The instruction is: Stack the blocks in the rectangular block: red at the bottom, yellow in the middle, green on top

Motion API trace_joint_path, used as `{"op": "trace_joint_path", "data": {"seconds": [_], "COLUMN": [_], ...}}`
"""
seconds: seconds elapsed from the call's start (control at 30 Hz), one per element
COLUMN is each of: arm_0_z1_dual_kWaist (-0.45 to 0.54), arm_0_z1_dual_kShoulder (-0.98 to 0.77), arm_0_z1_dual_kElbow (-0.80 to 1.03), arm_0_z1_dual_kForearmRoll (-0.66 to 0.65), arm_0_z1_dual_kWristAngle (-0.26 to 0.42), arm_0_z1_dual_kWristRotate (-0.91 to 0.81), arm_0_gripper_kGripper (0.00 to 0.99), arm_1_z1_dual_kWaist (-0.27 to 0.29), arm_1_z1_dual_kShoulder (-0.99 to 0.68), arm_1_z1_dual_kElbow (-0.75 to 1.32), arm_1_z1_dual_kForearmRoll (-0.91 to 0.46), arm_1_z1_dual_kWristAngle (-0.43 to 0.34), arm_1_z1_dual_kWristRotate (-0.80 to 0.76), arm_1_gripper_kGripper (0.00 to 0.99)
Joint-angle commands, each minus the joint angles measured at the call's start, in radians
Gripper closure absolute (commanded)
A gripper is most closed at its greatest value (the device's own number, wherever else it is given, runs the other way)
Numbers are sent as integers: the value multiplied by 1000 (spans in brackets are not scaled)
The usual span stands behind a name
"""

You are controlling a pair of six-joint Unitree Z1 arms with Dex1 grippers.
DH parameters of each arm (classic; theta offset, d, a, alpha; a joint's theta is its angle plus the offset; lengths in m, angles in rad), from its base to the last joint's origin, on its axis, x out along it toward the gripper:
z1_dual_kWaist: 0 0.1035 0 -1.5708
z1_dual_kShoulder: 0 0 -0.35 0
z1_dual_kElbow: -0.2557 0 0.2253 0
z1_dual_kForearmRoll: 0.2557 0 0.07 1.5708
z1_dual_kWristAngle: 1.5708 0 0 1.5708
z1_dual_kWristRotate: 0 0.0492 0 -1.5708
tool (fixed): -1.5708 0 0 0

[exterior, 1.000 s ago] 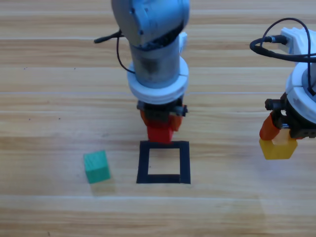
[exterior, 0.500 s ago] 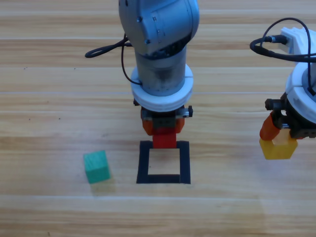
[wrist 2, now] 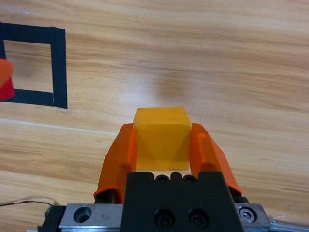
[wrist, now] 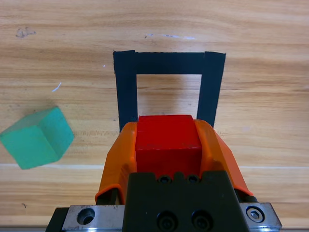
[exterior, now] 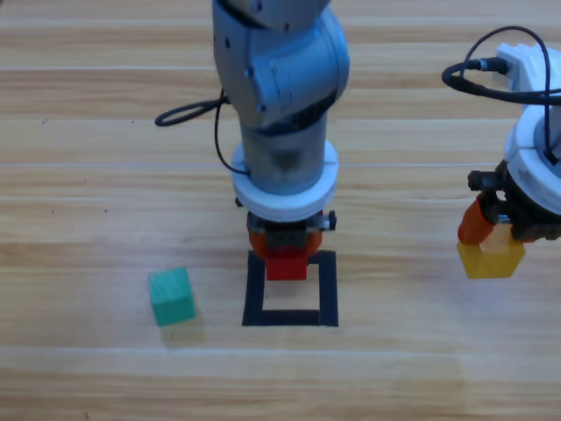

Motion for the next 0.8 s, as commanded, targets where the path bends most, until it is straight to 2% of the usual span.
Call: {"op": "trace_joint_path", "data": {"seconds": [0.03,0.47,0.8], "arm_0_z1_dual_kWaist": [-24,-26,-26], "arm_0_z1_dual_kShoulder": [69,86,105], "arm_0_z1_dual_kElbow": [56,105,105], "arm_0_z1_dual_kForearmRoll": [-53,-136,-148], "arm_0_z1_dual_kWristAngle": [5,4,5], "arm_0_z1_dual_kWristRotate": [16,22,21], "arm_0_gripper_kGripper": [990,990,990], "arm_1_z1_dual_kWaist": [-2,-2,-2], "arm_1_z1_dual_kShoulder": [49,58,64], "arm_1_z1_dual_kElbow": [-15,-18,-19], "arm_1_z1_dual_kForearmRoll": [16,16,16], "arm_1_z1_dual_kWristAngle": [7,5,5], "arm_1_z1_dual_kWristRotate": [-5,-5,-7], "arm_1_gripper_kGripper": [990,990,990]}}
